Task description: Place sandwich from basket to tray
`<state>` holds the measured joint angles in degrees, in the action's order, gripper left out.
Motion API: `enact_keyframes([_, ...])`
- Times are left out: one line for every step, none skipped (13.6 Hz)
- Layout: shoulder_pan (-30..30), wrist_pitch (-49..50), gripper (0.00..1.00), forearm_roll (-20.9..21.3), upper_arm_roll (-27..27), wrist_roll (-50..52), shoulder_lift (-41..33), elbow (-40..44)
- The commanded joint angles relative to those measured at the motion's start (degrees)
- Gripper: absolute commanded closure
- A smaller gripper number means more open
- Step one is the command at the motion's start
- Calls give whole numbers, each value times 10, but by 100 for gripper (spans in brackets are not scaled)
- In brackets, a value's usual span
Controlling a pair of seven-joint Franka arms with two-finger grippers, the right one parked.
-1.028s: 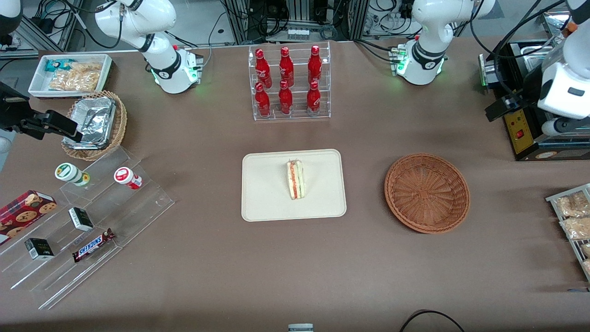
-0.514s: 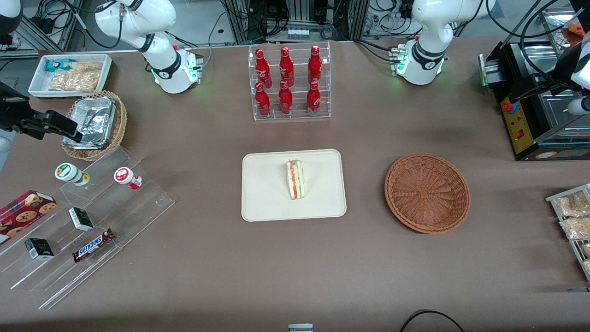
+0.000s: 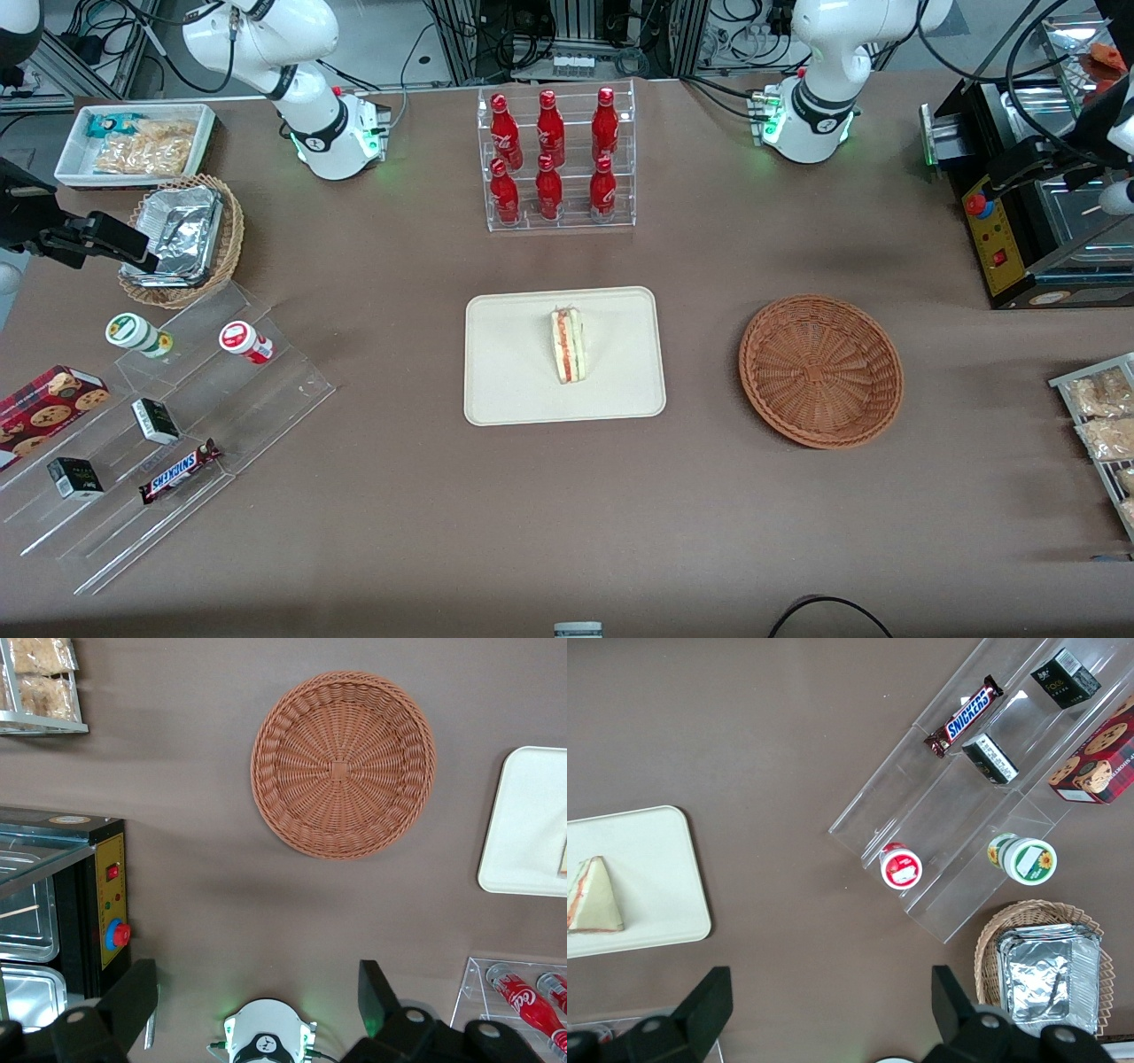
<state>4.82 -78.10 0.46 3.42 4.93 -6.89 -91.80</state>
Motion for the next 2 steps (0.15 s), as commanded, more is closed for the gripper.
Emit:
enact_keyframes([1,0,0,0,-1,-9,-4,16])
enact_keyframes([1,0,0,-1,-1,-9,-4,17])
